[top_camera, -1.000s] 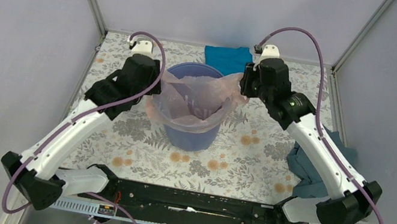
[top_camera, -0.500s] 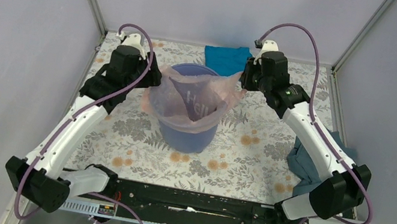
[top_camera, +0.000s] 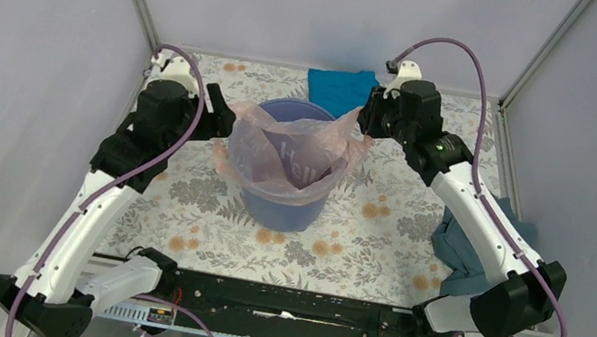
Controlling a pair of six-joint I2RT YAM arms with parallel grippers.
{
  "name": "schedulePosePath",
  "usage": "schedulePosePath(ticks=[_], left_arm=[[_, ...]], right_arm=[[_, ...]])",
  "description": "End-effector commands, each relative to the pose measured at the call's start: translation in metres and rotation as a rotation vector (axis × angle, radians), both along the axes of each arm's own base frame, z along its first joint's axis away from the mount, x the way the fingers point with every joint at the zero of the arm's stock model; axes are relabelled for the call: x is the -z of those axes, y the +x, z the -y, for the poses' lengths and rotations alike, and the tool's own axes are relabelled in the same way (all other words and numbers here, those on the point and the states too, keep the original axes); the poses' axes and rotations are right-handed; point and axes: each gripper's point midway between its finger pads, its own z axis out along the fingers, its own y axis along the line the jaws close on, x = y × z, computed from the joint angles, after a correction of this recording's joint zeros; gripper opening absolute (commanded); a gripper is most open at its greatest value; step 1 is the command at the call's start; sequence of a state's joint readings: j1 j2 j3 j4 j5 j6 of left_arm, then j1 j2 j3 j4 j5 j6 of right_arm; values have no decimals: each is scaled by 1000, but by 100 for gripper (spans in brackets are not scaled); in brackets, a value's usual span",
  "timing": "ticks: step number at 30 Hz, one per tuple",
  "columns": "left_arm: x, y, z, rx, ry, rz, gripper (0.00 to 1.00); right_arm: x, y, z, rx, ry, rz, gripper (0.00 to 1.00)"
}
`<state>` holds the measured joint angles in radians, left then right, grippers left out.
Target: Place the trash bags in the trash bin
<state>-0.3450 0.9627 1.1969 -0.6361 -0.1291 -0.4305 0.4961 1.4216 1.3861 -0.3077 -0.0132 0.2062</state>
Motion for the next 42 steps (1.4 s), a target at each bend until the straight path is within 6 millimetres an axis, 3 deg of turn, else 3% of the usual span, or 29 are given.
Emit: schedulePosePath(ticks=[1, 3, 7, 13, 20, 25, 30, 34, 38, 42], left_arm=[[-6, 7, 4, 6, -19, 26, 77], [1, 13, 3, -6, -5, 5, 79], [11, 29, -2, -51, 14, -8, 63], [2, 41, 4, -44, -43, 36, 49], [2, 52, 7, -39, -41, 39, 52], [9, 64, 7, -53, -46, 35, 37], [36, 74, 7, -70, -57, -16, 31], [68, 73, 11, -51, -66, -91, 24], [97, 61, 18, -22, -111, -151, 23], [122, 45, 27, 17, -164, -206, 22]], right_arm=[[-27, -6, -3, -21, 65, 54, 33], [-29, -7, -5, -30, 77, 53, 33], [-29, -9, -6, -40, 86, 54, 34], [-28, -4, -6, -39, 69, 65, 34], [-16, 13, -6, -5, 27, 67, 34], [-9, 27, -5, 32, 12, 67, 34], [20, 41, -3, 70, -17, 14, 32], [44, 39, -9, 48, -2, -49, 30], [41, 32, -20, -4, 46, -61, 31], [42, 34, -18, 3, 34, -60, 32]])
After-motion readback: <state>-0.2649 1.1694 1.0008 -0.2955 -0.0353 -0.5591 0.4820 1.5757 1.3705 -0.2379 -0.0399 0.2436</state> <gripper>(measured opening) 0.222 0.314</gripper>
